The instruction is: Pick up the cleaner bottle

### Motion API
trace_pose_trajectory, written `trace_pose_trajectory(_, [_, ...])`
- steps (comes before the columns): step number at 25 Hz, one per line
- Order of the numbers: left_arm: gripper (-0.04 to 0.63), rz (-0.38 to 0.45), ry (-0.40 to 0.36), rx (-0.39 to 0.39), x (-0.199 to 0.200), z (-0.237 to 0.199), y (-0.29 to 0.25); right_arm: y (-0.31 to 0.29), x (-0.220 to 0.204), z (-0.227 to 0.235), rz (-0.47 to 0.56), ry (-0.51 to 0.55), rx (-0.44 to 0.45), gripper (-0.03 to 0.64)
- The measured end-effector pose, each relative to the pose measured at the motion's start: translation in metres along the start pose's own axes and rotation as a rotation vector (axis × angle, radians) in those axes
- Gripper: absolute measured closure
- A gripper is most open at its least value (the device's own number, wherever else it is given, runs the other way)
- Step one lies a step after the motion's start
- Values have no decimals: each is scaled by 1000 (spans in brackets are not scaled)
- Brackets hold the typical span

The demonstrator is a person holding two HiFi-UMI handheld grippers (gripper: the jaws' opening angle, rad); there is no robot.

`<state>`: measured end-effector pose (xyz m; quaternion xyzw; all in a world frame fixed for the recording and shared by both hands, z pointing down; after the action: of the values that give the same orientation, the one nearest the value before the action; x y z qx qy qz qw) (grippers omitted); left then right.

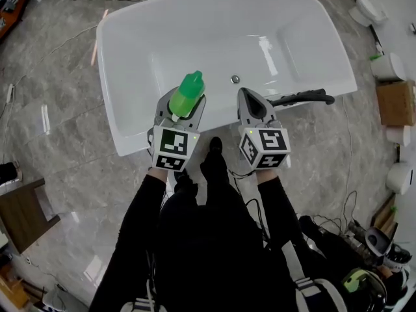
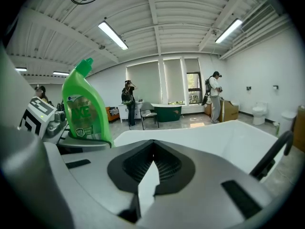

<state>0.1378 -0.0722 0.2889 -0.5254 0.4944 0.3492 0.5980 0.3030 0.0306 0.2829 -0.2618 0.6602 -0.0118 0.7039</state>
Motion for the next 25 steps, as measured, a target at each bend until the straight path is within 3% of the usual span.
trace_pose_trajectory(12, [394,-7,-6,32,26,6,-54,-26,14,52,15,13,76,615])
trace_pose_trajectory(25, [394,-14,13,42,36,12,-81,-38,20,74,11,47,116,615])
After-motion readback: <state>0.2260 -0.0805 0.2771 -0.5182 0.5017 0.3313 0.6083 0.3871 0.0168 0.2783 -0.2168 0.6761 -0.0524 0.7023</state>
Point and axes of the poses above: the fingertips, and each gripper's own axes: y backward along the fingers, z to its right, x out of its top, the point moved 9 cm from there along y, backward along the fingers, and after that the axes turned 13 degrees about -x, right-handed, at the moved point
